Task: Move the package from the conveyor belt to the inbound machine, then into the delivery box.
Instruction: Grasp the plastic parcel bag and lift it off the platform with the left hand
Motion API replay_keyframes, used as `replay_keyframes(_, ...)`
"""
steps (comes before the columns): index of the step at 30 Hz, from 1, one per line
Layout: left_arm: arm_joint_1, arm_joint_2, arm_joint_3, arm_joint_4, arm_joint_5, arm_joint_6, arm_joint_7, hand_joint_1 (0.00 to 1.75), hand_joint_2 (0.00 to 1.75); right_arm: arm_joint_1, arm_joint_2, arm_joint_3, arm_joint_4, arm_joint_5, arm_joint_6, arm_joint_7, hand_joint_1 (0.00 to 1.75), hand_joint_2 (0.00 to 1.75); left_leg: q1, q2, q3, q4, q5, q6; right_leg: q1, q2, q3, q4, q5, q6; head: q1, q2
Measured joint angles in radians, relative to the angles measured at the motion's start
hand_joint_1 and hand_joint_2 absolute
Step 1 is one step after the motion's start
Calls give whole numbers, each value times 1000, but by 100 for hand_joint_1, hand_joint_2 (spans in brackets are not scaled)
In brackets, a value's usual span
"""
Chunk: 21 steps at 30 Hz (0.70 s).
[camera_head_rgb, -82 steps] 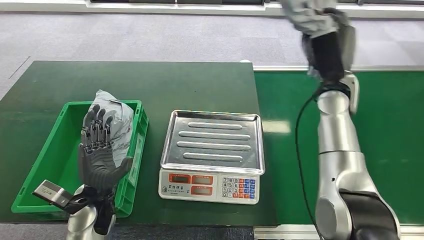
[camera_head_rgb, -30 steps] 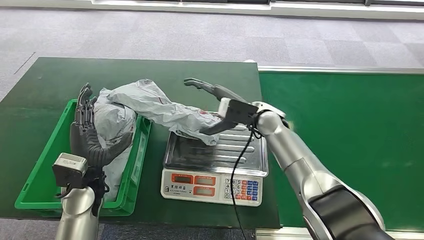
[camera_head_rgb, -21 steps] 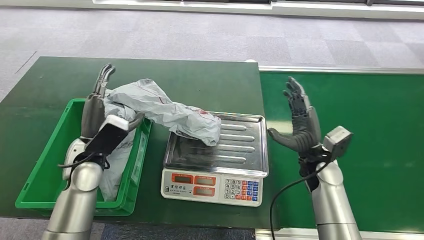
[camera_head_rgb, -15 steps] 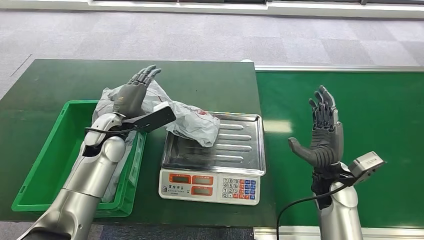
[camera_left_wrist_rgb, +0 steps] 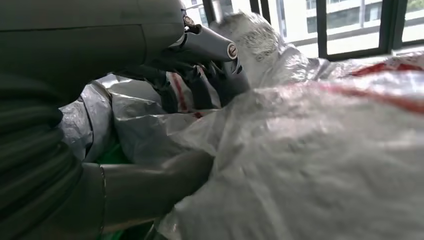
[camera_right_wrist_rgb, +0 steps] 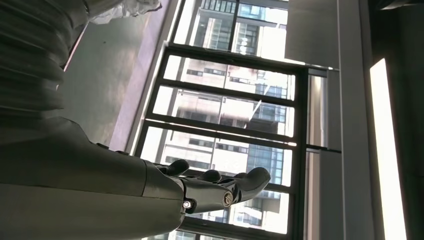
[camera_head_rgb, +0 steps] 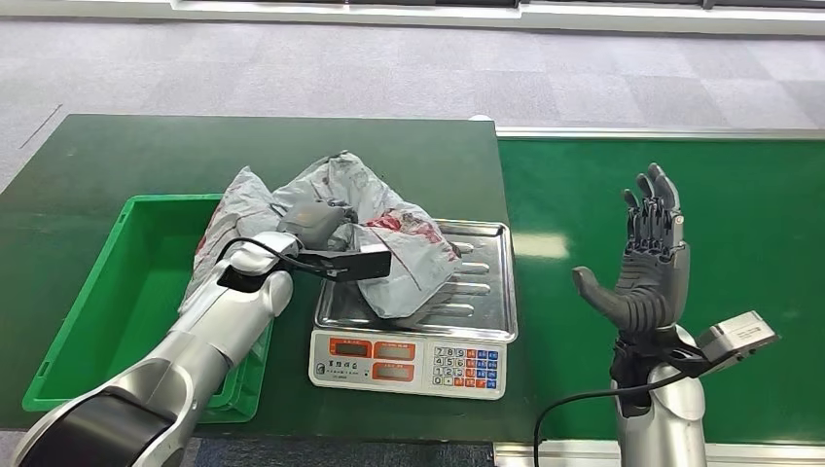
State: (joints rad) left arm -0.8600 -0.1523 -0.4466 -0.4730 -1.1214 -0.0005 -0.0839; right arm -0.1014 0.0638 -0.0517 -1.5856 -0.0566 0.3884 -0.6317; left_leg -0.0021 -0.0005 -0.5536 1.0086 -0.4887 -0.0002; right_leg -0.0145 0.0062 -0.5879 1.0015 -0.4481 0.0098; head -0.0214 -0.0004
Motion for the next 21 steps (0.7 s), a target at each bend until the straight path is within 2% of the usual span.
replay_keyframes(4,-16,-3,-7,33,8,-45,-59,175,175,0,4,-3,0,-3,3,1,0,175,0,0,0,0,0,0,0,0,0,0,0,0,0,0)
replay_keyframes(9,-19,-2,-7,47,71,-58,-152,175,175,0,10,-23,0,-9,2,9,0,175,0,-1,0,0,0,0,0,0,1,0,0,0,0,0)
replay_keyframes(17,-17,4,34,21,200,65,-280,175,175,20,19,-51,-14,-13,7,20,0,175,0,-1,-1,0,0,0,0,-1,0,0,0,0,0,0)
replay_keyframes(21,4,9,85,-73,302,101,-373,175,175,46,24,-69,-30,-12,5,21,0,175,0,-1,-1,0,0,0,0,-1,0,0,0,0,0,0)
